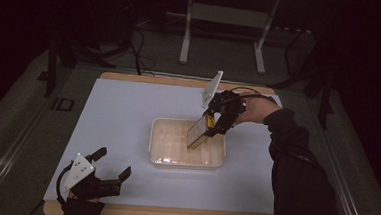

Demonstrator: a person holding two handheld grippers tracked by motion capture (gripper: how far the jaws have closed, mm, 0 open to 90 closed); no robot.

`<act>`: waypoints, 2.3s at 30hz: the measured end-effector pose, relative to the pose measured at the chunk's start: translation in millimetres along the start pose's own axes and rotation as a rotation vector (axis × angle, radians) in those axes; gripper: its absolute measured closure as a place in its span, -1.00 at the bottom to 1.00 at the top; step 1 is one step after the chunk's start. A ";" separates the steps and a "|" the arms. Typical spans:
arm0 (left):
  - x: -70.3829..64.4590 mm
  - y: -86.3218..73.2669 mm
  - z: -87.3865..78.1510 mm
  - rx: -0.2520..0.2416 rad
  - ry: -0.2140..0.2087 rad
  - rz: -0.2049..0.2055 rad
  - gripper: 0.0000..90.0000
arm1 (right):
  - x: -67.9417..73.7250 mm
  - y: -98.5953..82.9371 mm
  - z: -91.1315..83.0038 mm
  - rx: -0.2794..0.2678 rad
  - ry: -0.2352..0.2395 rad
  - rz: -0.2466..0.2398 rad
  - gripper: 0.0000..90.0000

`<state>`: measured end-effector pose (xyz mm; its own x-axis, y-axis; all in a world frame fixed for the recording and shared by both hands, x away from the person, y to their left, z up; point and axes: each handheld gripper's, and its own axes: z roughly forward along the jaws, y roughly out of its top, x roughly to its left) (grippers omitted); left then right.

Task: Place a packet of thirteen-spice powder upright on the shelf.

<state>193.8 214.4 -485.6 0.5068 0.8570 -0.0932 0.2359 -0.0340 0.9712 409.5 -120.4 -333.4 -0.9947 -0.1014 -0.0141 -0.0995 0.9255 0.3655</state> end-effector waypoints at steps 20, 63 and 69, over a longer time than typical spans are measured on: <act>-0.1 0.1 -0.1 0.002 -0.003 0.002 -1.00 | -8.9 -4.5 31.0 0.055 0.027 0.030 -0.29; -0.6 0.4 0.6 0.000 -0.019 0.001 -1.00 | 3.2 2.8 86.7 -0.051 -0.007 0.065 -0.32; -0.8 0.6 0.2 -0.004 -0.026 -0.002 -1.00 | 5.1 8.5 77.5 -0.057 -0.012 0.055 -0.40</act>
<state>193.7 213.6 -485.0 0.5281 0.8432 -0.1006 0.2332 -0.0301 0.9720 401.7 -84.7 -402.5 -0.9989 -0.0464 -0.0040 -0.0438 0.9072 0.4184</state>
